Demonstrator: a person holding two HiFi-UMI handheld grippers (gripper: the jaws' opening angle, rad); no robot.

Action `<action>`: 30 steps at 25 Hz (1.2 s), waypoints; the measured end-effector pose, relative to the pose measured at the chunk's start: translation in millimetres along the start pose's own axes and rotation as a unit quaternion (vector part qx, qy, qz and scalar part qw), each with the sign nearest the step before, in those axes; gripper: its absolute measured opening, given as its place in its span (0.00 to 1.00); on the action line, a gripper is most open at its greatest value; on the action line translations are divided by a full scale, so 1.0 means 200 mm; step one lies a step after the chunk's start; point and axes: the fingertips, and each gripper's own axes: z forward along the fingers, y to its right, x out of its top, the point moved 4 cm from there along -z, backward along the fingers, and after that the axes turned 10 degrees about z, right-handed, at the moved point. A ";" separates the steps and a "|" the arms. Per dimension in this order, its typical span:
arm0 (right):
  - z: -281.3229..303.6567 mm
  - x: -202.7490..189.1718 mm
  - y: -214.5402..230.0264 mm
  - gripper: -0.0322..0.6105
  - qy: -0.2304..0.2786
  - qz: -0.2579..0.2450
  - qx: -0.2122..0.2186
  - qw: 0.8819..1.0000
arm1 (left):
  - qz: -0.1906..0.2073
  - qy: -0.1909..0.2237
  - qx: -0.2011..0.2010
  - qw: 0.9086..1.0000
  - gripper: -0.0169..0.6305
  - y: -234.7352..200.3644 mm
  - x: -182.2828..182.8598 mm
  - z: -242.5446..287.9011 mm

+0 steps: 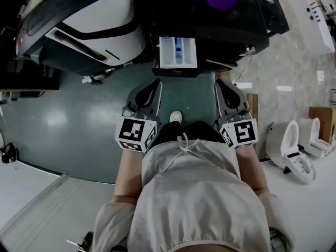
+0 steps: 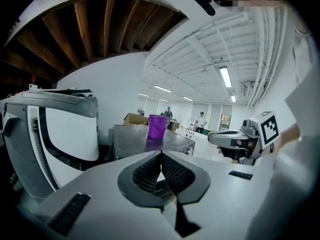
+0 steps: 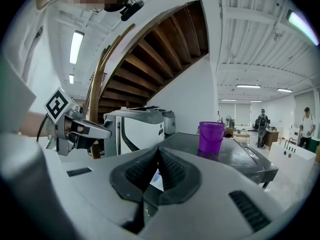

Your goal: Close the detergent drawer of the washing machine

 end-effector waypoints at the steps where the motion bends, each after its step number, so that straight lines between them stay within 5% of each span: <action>1: 0.03 -0.02 0.01 0.06 -0.006 0.005 -0.002 1.000 | -0.005 -0.002 -0.002 1.000 0.05 -0.01 -0.02 0.02; 9: 0.24 -0.20 0.16 0.06 -0.047 0.017 0.003 0.999 | -0.028 -0.016 -0.018 0.999 0.05 -0.02 -0.23 0.22; 19: 0.41 -0.52 0.27 0.06 -0.100 0.037 0.023 0.994 | -0.045 -0.105 -0.007 0.993 0.05 0.00 -0.63 0.43; 30: 0.47 -0.69 0.33 0.06 -0.125 0.037 0.035 0.991 | -0.065 -0.137 -0.001 0.988 0.05 0.00 -0.82 0.58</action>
